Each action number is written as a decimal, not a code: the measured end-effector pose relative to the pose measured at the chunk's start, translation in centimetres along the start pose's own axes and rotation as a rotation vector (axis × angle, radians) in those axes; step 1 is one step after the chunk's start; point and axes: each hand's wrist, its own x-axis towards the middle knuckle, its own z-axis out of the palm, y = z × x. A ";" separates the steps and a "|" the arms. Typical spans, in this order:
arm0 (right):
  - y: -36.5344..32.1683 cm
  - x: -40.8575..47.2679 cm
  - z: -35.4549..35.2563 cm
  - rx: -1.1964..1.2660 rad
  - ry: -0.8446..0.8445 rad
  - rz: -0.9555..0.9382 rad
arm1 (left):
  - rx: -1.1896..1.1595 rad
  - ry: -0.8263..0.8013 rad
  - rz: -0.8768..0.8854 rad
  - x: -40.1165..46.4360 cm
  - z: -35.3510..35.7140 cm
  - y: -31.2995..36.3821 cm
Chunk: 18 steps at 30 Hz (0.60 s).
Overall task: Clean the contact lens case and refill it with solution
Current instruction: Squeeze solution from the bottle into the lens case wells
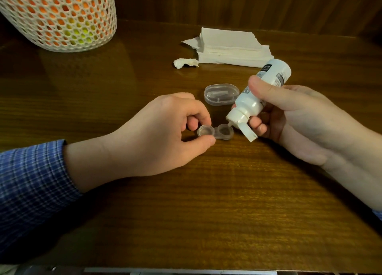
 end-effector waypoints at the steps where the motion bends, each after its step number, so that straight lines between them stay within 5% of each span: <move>1: -0.1 0.0 -0.1 0.015 0.000 0.013 | -0.001 0.000 -0.002 0.0 0.0 0.0; 9: -0.4 0.2 -0.3 0.154 0.068 0.073 | -0.007 0.013 -0.014 0.0 0.0 -0.1; 18: -0.8 -0.6 -0.8 0.448 -0.137 0.107 | 0.008 0.000 -0.025 0.1 -0.1 0.0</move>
